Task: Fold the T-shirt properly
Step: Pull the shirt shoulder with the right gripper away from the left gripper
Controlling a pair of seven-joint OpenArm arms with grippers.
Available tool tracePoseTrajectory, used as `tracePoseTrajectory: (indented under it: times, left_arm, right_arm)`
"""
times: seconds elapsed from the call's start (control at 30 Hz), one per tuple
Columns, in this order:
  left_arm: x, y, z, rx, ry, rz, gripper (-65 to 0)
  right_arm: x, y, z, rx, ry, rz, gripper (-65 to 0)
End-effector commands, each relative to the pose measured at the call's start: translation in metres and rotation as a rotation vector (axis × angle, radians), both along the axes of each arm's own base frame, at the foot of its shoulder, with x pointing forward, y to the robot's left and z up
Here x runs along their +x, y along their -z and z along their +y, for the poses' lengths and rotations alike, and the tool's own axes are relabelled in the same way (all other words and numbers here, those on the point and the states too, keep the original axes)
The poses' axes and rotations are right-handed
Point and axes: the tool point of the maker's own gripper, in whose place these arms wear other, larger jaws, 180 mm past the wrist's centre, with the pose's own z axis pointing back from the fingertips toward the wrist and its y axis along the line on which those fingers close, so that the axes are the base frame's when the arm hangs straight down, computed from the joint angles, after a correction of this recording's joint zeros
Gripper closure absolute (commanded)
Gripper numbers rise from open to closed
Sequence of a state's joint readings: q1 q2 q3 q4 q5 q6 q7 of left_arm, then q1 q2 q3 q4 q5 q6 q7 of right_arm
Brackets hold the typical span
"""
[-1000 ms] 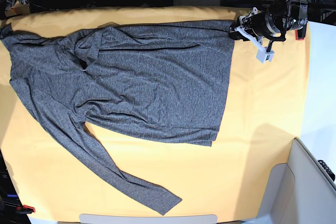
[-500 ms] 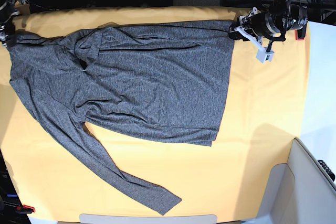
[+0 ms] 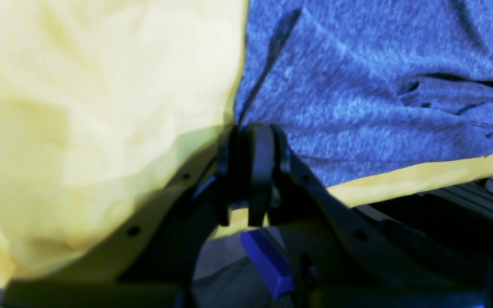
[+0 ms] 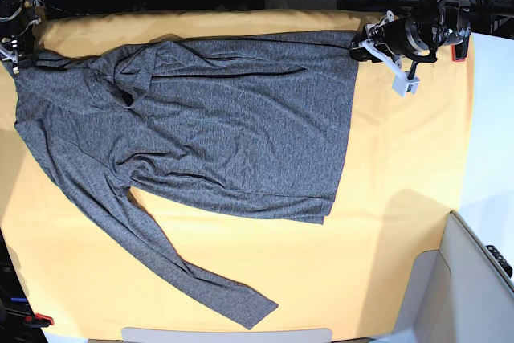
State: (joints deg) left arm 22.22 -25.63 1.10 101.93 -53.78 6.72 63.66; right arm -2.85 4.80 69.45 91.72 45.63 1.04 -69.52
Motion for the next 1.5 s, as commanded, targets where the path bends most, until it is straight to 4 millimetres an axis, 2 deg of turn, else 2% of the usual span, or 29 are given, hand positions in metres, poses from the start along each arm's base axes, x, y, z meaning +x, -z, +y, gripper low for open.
tracePoseTrajectory:
  times: [0.0, 0.2, 0.4, 0.6, 0.67, 0.8, 0.9, 1.0, 1.07, 1.17, 1.27, 1.47]
  left_arm:
    - [-0.021, 0.017, 0.020, 0.096, -0.004, 0.088, -5.2]
    - [-0.022, 0.018, 0.021, 0.097, -0.007, 0.094, -5.2]
    - [-0.022, 0.018, 0.020, 0.096, -0.005, 0.094, -5.2]
    - [-0.021, 0.018, 0.020, 0.096, -0.006, 0.093, -5.2]
    - [-0.020, 0.018, 0.021, 0.098, -0.005, 0.091, -5.2]
    - [-0.021, 0.018, 0.022, 0.099, -0.008, 0.092, -5.2]
    - [-0.021, 0.018, 0.022, 0.099, -0.007, 0.093, -5.2]
    - [-0.021, 0.018, 0.022, 0.099, -0.009, 0.093, -5.1]
    - [-0.021, 0.017, 0.024, 0.104, -0.008, 0.092, -5.1]
    - [-0.021, 0.017, 0.026, 0.108, -0.008, 0.091, -5.0]
    - [-0.020, 0.016, 0.030, 0.119, -0.004, 0.091, -5.0]
    - [-0.028, 0.018, 0.033, 0.126, 0.000, 0.109, -5.0]
  right_arm:
    - [-0.001, -0.007, -0.014, -0.037, 0.023, -0.003, -26.6]
    - [-0.004, -0.004, -0.040, -0.057, 0.069, -0.001, -26.6]
    - [-0.002, -0.021, -0.061, -0.122, 0.080, -0.009, -26.5]
    - [0.015, -0.029, -0.073, -0.154, 0.046, 0.010, -25.3]
    - [0.020, -0.023, -0.073, -0.148, 0.030, 0.033, -19.9]
    - [0.032, -0.014, -0.069, -0.148, -0.011, 0.079, -4.0]
    - [0.043, -0.013, -0.063, -0.159, -0.049, 0.094, -2.4]
    - [0.049, -0.018, -0.064, -0.181, -0.076, 0.103, -2.4]
    - [0.047, -0.018, -0.065, -0.187, -0.080, 0.110, -2.4]
    - [0.046, -0.029, -0.077, -0.217, -0.079, 0.117, -2.4]
    - [0.037, -0.031, -0.084, -0.242, -0.081, 0.146, -2.4]
    - [0.024, -0.024, -0.085, -0.243, -0.087, 0.184, -2.5]
